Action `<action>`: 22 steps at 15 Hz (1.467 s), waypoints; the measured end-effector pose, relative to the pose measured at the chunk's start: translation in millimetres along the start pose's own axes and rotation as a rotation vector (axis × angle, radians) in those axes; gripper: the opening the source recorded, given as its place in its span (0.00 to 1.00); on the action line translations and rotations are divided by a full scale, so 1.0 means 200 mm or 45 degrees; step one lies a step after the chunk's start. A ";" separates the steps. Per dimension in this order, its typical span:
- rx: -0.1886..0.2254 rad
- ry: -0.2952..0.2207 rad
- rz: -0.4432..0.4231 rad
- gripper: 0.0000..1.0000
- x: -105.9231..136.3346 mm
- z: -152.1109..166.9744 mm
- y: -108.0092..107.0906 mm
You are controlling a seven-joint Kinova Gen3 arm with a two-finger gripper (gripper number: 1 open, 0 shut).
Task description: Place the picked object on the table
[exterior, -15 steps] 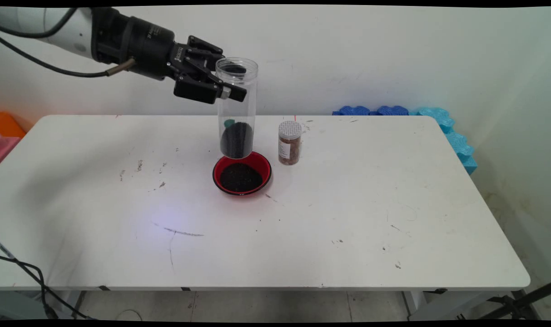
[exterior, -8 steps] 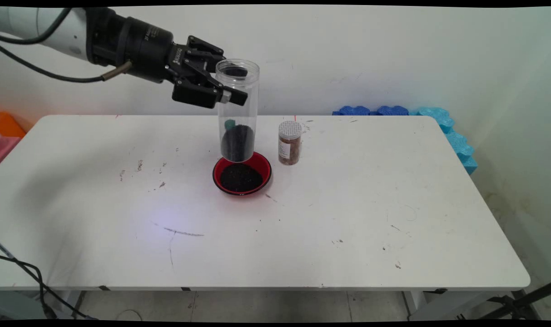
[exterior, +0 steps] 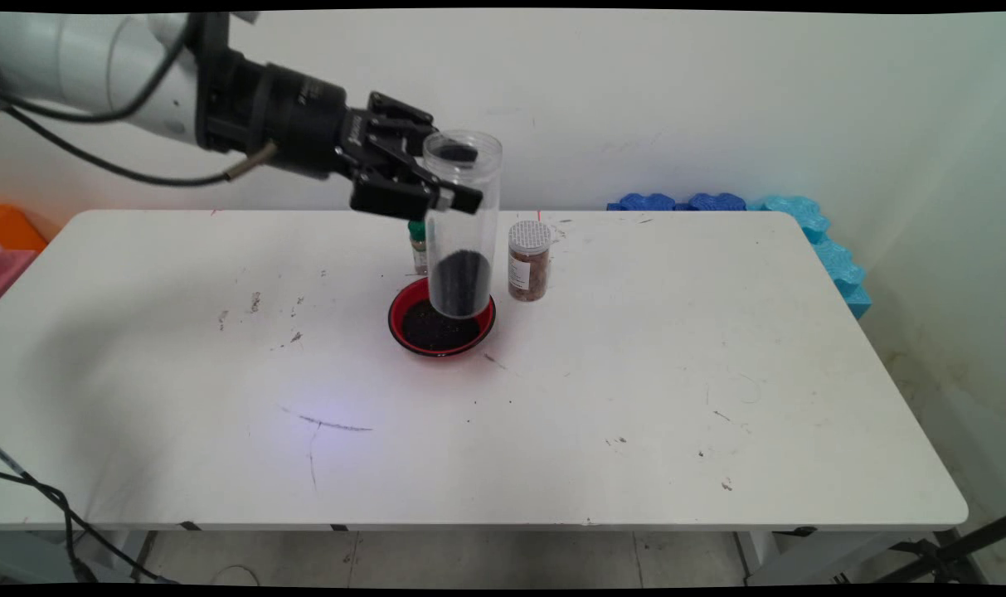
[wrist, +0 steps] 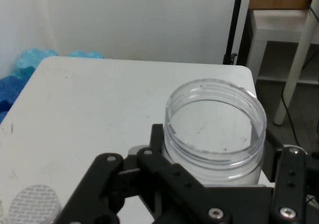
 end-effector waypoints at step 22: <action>-0.047 -0.005 0.003 0.00 -0.62 0.43 0.20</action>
